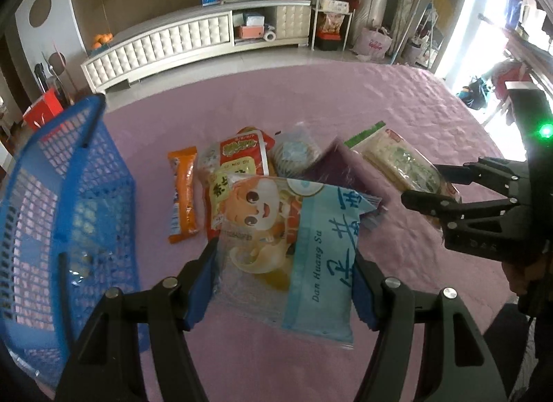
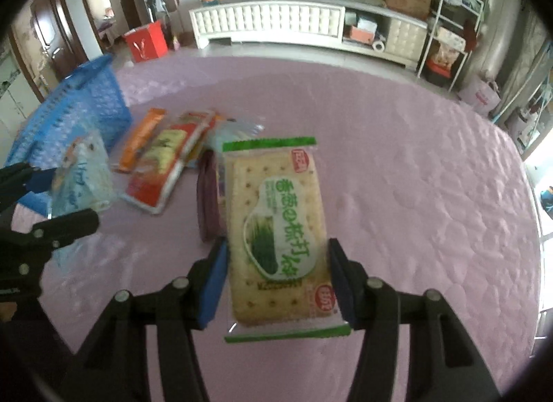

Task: Organize snacks
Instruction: 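Drop the blue-printed bag into the basket with the left gripper while the right carries crackers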

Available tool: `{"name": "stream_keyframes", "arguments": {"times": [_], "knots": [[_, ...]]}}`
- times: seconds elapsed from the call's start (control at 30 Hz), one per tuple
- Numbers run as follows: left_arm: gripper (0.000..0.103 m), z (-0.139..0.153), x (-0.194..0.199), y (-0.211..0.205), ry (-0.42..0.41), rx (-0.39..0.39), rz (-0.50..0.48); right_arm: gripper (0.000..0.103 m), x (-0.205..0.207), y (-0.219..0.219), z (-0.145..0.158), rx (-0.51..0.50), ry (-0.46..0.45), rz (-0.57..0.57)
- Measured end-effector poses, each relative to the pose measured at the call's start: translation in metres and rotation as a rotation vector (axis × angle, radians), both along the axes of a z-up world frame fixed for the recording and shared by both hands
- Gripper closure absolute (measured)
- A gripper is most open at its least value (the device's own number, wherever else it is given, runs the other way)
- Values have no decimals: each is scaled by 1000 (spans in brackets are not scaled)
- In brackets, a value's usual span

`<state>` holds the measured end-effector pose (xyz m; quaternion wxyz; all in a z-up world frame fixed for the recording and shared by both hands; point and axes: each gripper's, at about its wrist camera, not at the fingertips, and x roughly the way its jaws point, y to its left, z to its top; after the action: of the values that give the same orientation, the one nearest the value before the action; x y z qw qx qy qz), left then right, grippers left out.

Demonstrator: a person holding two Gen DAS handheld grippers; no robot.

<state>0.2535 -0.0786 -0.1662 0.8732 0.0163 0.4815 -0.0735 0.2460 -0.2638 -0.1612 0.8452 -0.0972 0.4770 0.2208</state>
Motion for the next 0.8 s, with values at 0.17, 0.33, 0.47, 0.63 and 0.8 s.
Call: {"name": "stream_keyframes", "arguments": {"times": [0.17,0.33,0.47,0.63,0.8], "knots": [[38,33,-28,3,-58,-9,7,43,-29,8,36,-1,-54,27],[38,67,-60,18,-132,-21,20,43,-51,20,66,16,-99,49],[38,84,-80,29,-167,-27,33,43,-66,37,87,52,-123,62],[38,101,-106,54,-209,-43,41,43,-81,65,106,80,-153,87],[38,113,-122,88,-232,-39,57,43,-88,93,116,101,-171,112]]}}
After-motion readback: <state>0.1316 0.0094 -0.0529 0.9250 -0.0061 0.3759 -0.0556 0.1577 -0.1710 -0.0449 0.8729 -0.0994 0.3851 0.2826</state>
